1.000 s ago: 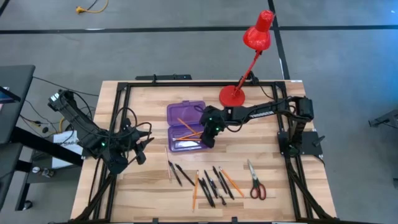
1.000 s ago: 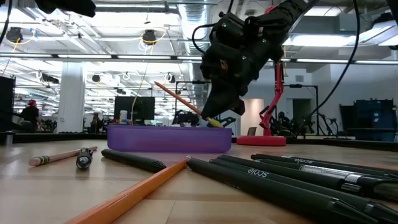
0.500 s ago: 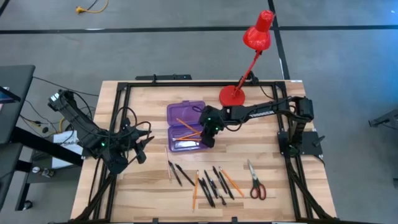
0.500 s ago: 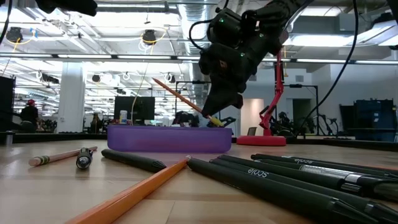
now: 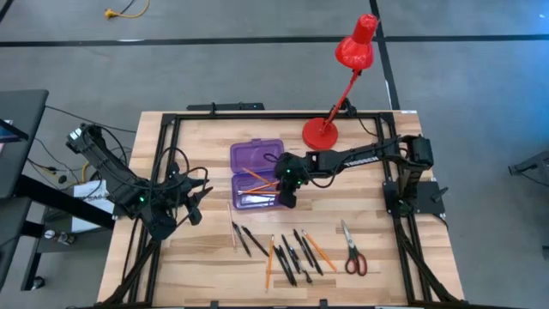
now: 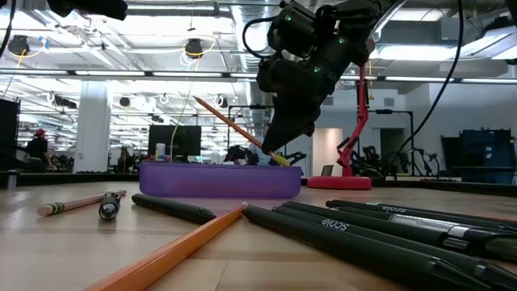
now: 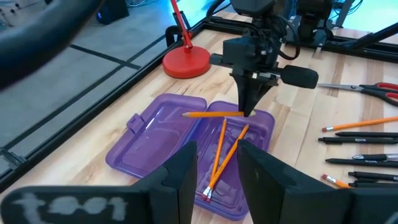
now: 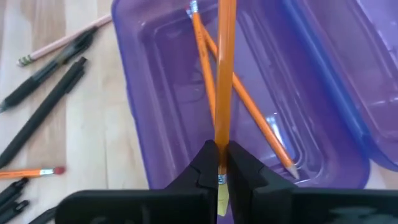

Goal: Pick & place school supplies into a supply box
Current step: Put the orange pencil into the purple supply box

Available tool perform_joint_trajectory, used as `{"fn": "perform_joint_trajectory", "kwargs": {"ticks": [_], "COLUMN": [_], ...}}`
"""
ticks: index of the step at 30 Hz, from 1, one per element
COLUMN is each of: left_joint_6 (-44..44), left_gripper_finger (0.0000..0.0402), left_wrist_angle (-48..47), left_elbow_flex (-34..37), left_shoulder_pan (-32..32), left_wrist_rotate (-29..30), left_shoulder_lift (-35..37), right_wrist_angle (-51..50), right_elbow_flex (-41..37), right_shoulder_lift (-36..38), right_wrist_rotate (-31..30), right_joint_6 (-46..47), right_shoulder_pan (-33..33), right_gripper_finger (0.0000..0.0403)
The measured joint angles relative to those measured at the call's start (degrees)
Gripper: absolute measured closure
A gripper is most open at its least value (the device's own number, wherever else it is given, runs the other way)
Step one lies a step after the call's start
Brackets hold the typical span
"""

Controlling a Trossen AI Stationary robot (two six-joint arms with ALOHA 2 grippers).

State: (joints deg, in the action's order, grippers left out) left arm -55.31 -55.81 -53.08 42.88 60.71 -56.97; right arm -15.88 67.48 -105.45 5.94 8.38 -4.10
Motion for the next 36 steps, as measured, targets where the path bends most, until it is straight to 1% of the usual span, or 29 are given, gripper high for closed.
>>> {"fn": "perform_joint_trajectory", "kwargs": {"ticks": [23, 36], "left_joint_6": [0.0, 0.0], "left_gripper_finger": [0.0299, 0.0299], "left_wrist_angle": [0.0, 0.0], "left_elbow_flex": [0.0, 0.0], "left_shoulder_pan": [0.0, 0.0], "left_wrist_rotate": [-0.1, -0.1], "left_shoulder_lift": [0.0, 0.0], "right_wrist_angle": [-0.3, -0.4], "right_elbow_flex": [0.3, 0.3], "right_shoulder_lift": [-0.8, -0.8], "right_wrist_rotate": [0.0, 0.1], "right_joint_6": [0.6, 0.7], "right_shoulder_pan": [0.1, 0.1], "right_gripper_finger": [0.0399, 0.0385]}}
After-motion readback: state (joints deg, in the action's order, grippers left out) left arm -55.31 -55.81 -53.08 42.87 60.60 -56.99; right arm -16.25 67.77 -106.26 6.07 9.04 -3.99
